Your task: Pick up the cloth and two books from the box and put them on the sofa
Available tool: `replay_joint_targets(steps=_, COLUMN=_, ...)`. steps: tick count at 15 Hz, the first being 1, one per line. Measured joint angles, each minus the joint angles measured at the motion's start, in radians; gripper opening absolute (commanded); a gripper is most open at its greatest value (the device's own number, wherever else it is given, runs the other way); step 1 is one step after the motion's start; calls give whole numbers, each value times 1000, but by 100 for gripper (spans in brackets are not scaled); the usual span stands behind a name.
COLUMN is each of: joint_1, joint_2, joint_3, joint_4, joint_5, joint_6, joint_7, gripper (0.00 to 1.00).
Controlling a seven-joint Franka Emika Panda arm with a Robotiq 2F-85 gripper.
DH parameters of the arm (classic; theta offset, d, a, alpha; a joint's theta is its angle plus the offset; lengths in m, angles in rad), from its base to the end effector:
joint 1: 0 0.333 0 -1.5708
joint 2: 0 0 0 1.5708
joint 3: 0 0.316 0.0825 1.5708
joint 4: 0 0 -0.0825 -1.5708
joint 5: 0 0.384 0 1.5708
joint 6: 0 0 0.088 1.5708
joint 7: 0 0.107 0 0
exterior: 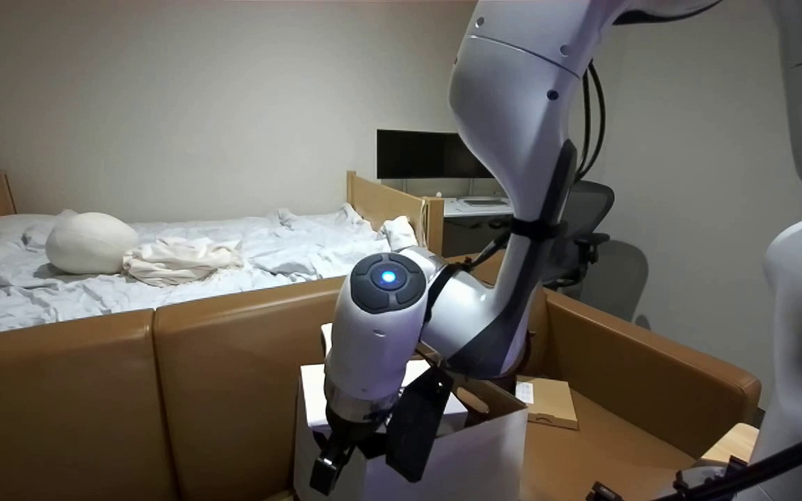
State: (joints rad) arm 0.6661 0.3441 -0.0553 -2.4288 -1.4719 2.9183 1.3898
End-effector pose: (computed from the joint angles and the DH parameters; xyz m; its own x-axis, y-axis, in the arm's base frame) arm 0.3341 0.3072 0.1600 0.7230 0.6119 0.3208 0.5577 -0.7909 0.2517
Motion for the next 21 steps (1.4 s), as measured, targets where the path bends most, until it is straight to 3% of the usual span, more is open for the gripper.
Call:
replay_joint_targets(steps=4, joint_1=32, joint_2=1, joint_3=-37, joint_4=57, joint_5=-342, joint_6=-10, joint_7=277, gripper=100)
replay_joint_targets(steps=7, joint_1=30, joint_2=16, joint_3=-31, joint_4=66, joint_5=-580, joint_6=-37, joint_7=478, gripper=100)
replay_joint_targets(steps=10, joint_1=26, joint_2=51, joint_3=-1, joint_4=61, joint_5=-822, joint_6=-135, joint_7=684, gripper=100)
replay_joint_targets(steps=13, joint_1=-135, joint_2=94, joint_3=194, joint_4=41, joint_5=-969, joint_6=-360, joint_7=771, gripper=100)
replay_joint_targets(steps=15, joint_1=-233, joint_2=135, joint_3=282, joint_4=38, joint_5=-1021, joint_6=-475, joint_7=772, gripper=100)
replay_joint_targets(steps=20, joint_1=-353, joint_2=241, joint_3=329, joint_4=48, joint_5=-1103, joint_6=-623, joint_7=732, gripper=100)
replay_joint_targets(steps=21, joint_1=-368, joint_2=252, joint_3=336, joint_4=55, joint_5=-1112, joint_6=-638, joint_7=731, gripper=90)
